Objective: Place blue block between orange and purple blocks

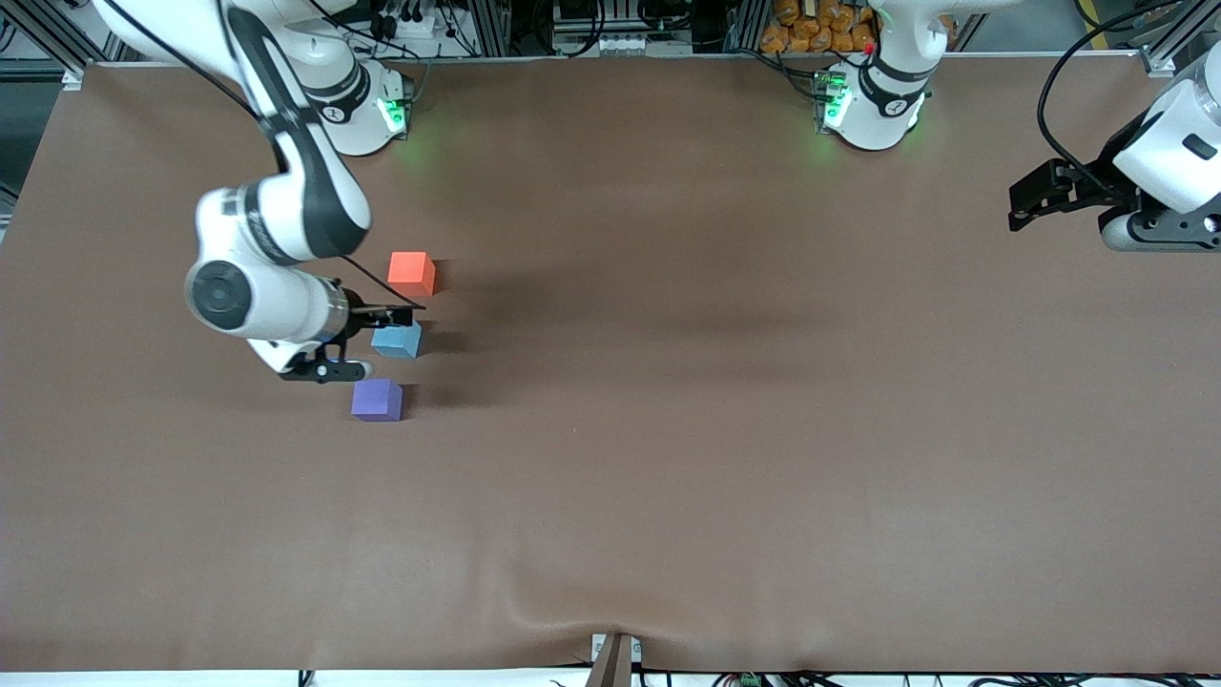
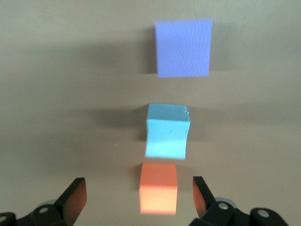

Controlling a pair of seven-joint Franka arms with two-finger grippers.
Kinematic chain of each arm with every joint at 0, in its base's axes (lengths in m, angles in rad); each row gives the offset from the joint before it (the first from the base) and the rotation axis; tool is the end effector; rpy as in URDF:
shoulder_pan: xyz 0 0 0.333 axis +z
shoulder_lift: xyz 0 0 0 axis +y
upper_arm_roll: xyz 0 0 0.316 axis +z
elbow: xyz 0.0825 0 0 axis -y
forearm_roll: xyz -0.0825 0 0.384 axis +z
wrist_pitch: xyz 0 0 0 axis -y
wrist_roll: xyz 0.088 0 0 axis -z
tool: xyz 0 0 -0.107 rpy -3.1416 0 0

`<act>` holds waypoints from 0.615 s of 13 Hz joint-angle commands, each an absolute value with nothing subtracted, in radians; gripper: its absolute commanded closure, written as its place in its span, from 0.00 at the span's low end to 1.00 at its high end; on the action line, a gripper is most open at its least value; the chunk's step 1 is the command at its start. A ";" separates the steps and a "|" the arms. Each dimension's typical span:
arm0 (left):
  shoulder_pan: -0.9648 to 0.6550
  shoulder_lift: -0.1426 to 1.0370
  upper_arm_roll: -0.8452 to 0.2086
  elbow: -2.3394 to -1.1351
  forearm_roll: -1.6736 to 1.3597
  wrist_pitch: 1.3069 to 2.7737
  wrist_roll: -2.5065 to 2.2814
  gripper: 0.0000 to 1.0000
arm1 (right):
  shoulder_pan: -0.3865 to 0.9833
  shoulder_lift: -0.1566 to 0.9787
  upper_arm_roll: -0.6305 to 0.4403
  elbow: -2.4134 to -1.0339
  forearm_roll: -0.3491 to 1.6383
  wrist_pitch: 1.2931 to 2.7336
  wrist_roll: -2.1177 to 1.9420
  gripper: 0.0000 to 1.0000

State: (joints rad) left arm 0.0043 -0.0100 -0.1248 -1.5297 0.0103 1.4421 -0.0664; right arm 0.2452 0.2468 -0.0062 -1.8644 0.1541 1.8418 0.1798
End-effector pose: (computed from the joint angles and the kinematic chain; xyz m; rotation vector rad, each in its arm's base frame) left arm 0.5343 -0.0639 0.6383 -3.1195 0.0829 0.1191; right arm 0.5662 0.1507 0.3667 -3.0277 0.0035 0.4456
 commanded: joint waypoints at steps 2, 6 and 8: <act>0.009 -0.023 -0.129 -1.531 0.015 1.437 -0.066 0.00 | 0.172 0.264 0.031 -1.552 0.137 1.654 0.117 0.00; 0.011 -0.021 -0.129 -1.532 0.015 1.437 -0.066 0.00 | 0.084 0.259 0.040 -1.309 0.110 1.372 0.008 0.00; 0.012 -0.021 -0.129 -1.531 0.015 1.437 -0.066 0.00 | -0.006 0.249 0.124 -1.225 0.118 1.297 0.002 0.00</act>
